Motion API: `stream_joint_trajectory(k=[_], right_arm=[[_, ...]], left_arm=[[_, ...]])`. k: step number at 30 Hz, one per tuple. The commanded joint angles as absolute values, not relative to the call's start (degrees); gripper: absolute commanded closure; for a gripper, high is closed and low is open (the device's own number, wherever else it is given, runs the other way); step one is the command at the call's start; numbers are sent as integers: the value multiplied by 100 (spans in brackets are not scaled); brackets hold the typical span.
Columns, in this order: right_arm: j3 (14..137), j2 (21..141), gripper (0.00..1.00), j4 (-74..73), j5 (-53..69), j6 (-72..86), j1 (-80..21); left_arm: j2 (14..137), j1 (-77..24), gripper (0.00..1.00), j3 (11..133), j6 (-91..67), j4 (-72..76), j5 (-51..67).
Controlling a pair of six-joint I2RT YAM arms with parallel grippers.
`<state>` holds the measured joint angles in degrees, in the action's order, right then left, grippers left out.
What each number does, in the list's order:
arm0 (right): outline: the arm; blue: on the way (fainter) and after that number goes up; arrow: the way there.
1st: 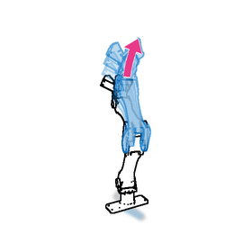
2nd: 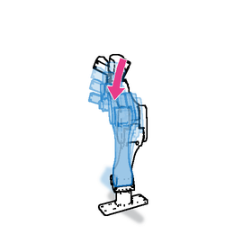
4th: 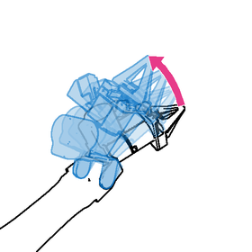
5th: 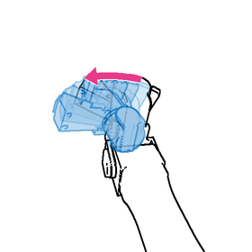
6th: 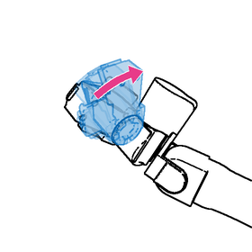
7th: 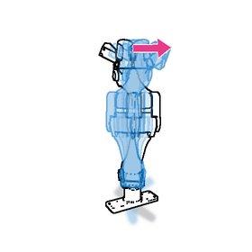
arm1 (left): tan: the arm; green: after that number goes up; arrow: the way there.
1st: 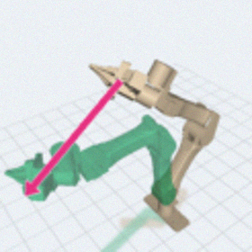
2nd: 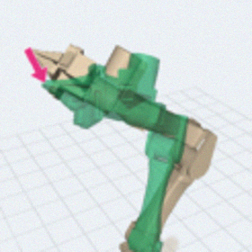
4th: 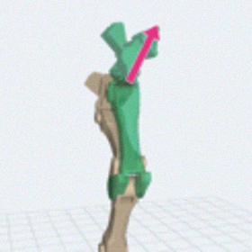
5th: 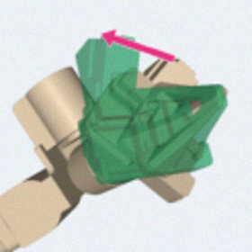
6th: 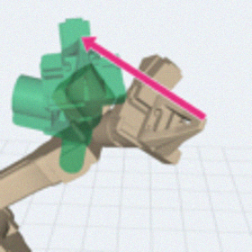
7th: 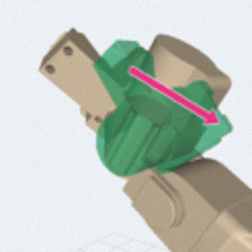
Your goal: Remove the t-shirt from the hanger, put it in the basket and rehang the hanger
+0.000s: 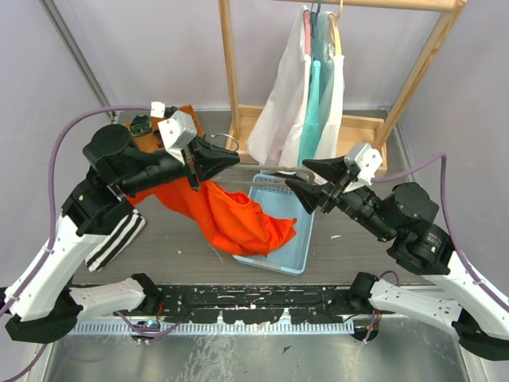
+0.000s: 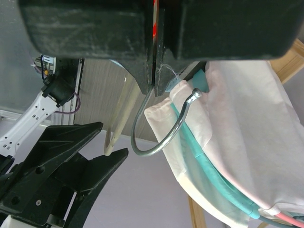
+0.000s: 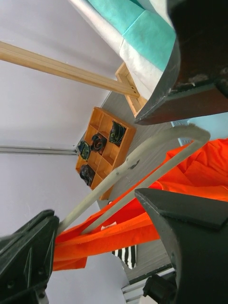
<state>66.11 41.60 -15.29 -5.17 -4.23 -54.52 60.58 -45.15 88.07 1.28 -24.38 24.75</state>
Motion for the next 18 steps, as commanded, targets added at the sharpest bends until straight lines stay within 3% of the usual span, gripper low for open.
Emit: stream_joint_trajectory(k=[1,8,18], right_arm=[[6633,4172,41,-1323,-210,-366,-5432],[6516,4186,53,-1327,-47,-272,-5432],[6355,4180,62,-1373,65,-181,-5432]], left_arm=[[6182,-4488,100,8883,240,-2285,2585],[6292,-4486,100,8895,286,-2219,2490],[6342,-4475,100,8886,242,-2112,2435]])
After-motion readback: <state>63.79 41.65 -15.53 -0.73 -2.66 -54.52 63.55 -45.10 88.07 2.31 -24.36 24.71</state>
